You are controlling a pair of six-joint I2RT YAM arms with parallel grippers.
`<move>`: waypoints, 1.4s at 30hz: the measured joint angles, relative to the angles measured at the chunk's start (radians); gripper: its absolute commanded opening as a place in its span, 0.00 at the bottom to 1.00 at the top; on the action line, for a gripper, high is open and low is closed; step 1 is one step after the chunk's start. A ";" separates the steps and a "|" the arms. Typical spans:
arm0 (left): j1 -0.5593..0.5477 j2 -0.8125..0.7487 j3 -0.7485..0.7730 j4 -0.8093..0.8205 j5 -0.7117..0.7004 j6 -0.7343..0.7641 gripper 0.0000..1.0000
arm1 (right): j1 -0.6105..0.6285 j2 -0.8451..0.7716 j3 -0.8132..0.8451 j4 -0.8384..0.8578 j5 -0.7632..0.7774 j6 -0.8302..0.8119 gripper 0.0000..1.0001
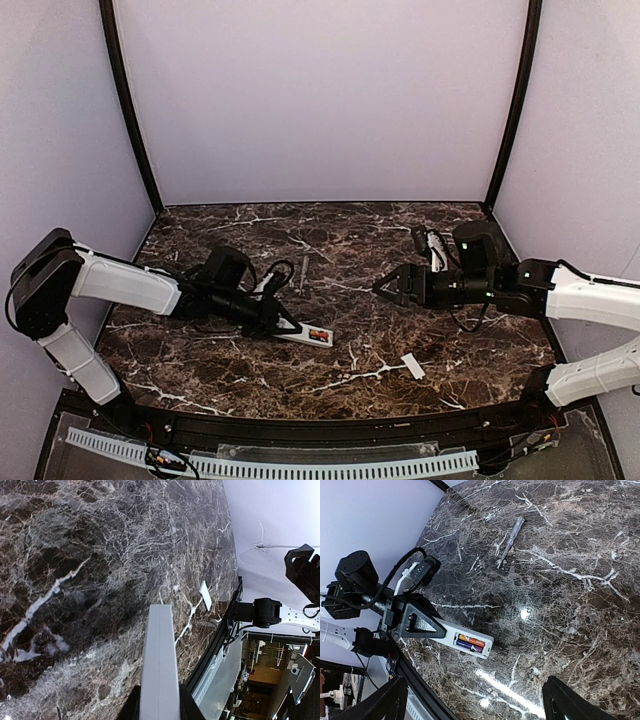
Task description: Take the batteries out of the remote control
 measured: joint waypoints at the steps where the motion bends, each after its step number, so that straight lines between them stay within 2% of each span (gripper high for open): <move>1: 0.000 0.008 -0.002 0.002 0.000 -0.001 0.03 | 0.000 0.000 0.000 0.002 0.000 0.000 0.93; 8: 0.000 0.057 -0.005 0.029 0.005 0.000 0.13 | 0.000 0.000 -0.003 0.013 0.001 0.000 0.93; 17: 0.000 0.060 0.025 -0.045 -0.024 0.072 0.35 | 0.000 0.000 -0.018 0.014 0.013 -0.001 0.93; 33: 0.000 0.060 0.139 -0.288 -0.175 0.208 0.43 | -0.004 0.005 -0.028 0.017 0.015 -0.019 0.94; 42: -0.002 0.061 0.188 -0.424 -0.300 0.282 0.61 | -0.007 0.005 -0.047 0.019 0.015 -0.020 0.95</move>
